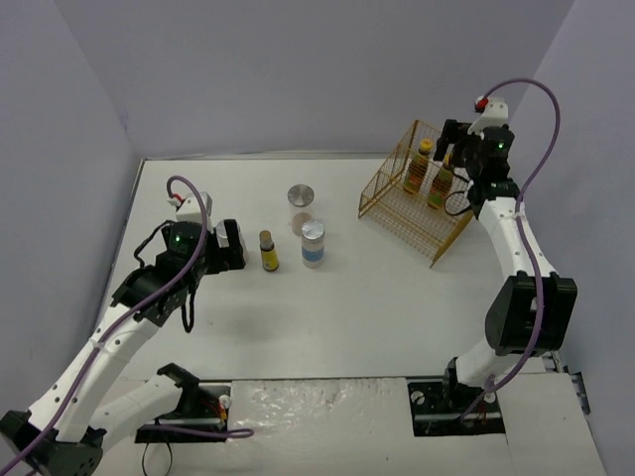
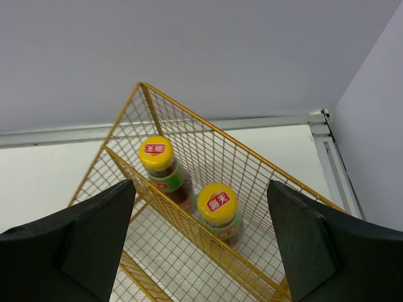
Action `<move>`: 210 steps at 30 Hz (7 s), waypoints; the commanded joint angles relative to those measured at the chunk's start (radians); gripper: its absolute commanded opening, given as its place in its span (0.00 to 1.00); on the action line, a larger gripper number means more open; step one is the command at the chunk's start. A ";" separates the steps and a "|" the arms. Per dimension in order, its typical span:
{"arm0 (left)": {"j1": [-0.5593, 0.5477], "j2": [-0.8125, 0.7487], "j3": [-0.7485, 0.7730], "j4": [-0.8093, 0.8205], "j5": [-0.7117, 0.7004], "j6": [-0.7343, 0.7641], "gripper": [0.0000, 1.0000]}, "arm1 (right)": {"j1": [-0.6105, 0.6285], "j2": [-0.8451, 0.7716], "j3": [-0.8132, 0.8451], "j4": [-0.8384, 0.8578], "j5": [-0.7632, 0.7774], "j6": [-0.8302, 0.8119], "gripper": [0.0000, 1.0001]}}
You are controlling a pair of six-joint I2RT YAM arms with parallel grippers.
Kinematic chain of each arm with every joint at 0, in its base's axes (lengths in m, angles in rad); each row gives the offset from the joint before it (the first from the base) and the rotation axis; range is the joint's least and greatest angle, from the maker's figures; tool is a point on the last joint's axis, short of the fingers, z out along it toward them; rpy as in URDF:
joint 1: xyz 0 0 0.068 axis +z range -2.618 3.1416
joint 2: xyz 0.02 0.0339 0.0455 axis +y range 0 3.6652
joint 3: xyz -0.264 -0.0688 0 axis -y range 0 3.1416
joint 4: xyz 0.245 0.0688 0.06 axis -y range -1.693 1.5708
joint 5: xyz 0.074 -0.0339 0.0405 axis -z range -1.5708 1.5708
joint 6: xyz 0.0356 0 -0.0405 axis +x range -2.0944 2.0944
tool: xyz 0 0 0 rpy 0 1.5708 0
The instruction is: Organize the condiment bottles
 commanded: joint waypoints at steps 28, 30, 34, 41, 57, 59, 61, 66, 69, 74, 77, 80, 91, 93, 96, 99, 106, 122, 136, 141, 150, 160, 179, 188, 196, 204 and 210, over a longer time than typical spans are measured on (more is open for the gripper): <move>0.014 -0.001 0.059 -0.069 -0.062 0.001 0.97 | 0.787 0.023 -0.214 0.088 0.085 0.046 0.97; 0.015 -0.002 0.053 -0.067 -0.062 0.001 0.97 | 0.787 0.035 -0.227 0.093 0.089 0.049 0.96; 0.016 0.004 0.048 -0.061 -0.060 0.002 0.97 | 0.787 0.057 -0.246 0.102 0.078 0.053 0.91; 0.016 0.021 0.052 -0.042 -0.052 0.007 0.97 | 0.787 0.077 -0.270 0.104 0.056 0.056 0.77; 0.016 0.022 0.044 -0.030 -0.045 0.007 0.97 | 0.736 -0.191 -0.242 0.028 0.105 0.002 0.00; 0.017 0.022 0.043 -0.030 -0.043 0.007 0.97 | 0.706 -0.233 -0.214 0.003 0.107 0.000 0.00; 0.017 0.021 0.042 -0.030 -0.040 0.008 0.97 | 0.661 -0.276 -0.174 -0.025 0.107 0.004 0.00; 0.016 0.021 0.041 -0.024 -0.036 0.006 0.97 | 0.516 -0.290 -0.086 -0.054 0.177 -0.018 0.00; 0.016 0.021 0.040 -0.021 -0.027 0.004 0.97 | 0.432 -0.257 -0.030 -0.048 0.206 -0.027 0.00; 0.016 0.007 0.034 -0.021 -0.025 0.003 0.97 | 0.328 -0.178 0.017 0.015 0.229 -0.014 0.00; 0.016 -0.003 0.025 -0.020 -0.021 0.000 0.97 | 0.277 -0.125 0.040 0.044 0.205 0.005 0.00; 0.016 -0.005 0.023 -0.022 -0.019 -0.002 0.97 | 0.254 -0.079 0.050 0.057 0.196 0.021 0.00; 0.016 -0.008 0.012 -0.018 -0.014 -0.011 0.97 | 0.221 0.060 0.008 0.118 0.138 0.055 0.00; 0.016 -0.007 0.010 -0.017 -0.012 -0.016 0.97 | 0.221 0.080 0.005 0.117 0.122 0.062 0.02; 0.017 -0.003 0.007 -0.014 -0.009 -0.020 0.97 | 0.222 0.119 0.004 0.108 0.099 0.068 0.14; 0.017 0.007 0.006 -0.007 -0.008 -0.022 0.97 | 0.223 0.138 0.007 0.096 0.085 0.071 0.27; 0.016 0.019 0.001 0.011 0.003 -0.027 0.97 | 0.221 0.163 0.010 0.085 0.065 0.070 0.57; 0.017 0.024 0.002 0.016 -0.001 -0.025 0.97 | 0.241 0.059 0.060 -0.013 -0.034 0.017 0.83; 0.017 0.041 0.023 0.007 0.010 -0.021 0.97 | 0.500 0.017 0.102 -0.090 -0.149 -0.059 0.98; 0.017 0.035 0.020 0.004 0.009 -0.024 0.97 | 0.575 0.086 0.110 -0.078 -0.181 -0.070 1.00; 0.018 0.010 0.029 -0.029 -0.008 -0.017 0.97 | 0.649 0.258 0.176 -0.029 -0.200 -0.085 1.00; 0.018 -0.022 0.018 -0.065 -0.013 -0.027 0.97 | 0.669 0.371 0.183 0.040 -0.125 -0.063 1.00; 0.019 -0.019 0.019 -0.065 -0.011 -0.019 0.97 | 0.669 0.449 0.127 0.223 -0.074 -0.001 0.87; 0.018 -0.014 0.009 -0.058 -0.009 -0.013 0.97 | 0.667 0.442 0.086 0.288 -0.073 0.009 0.56; 0.019 -0.001 0.008 -0.038 -0.005 -0.007 0.97 | 0.666 0.327 0.022 0.294 -0.056 -0.023 0.14; 0.019 0.017 0.019 -0.021 -0.005 0.002 0.97 | 0.654 0.085 -0.046 0.195 -0.011 -0.024 0.00; 0.019 0.034 0.039 -0.011 -0.005 0.005 0.97 | 0.588 -0.140 -0.081 0.065 0.088 0.007 0.00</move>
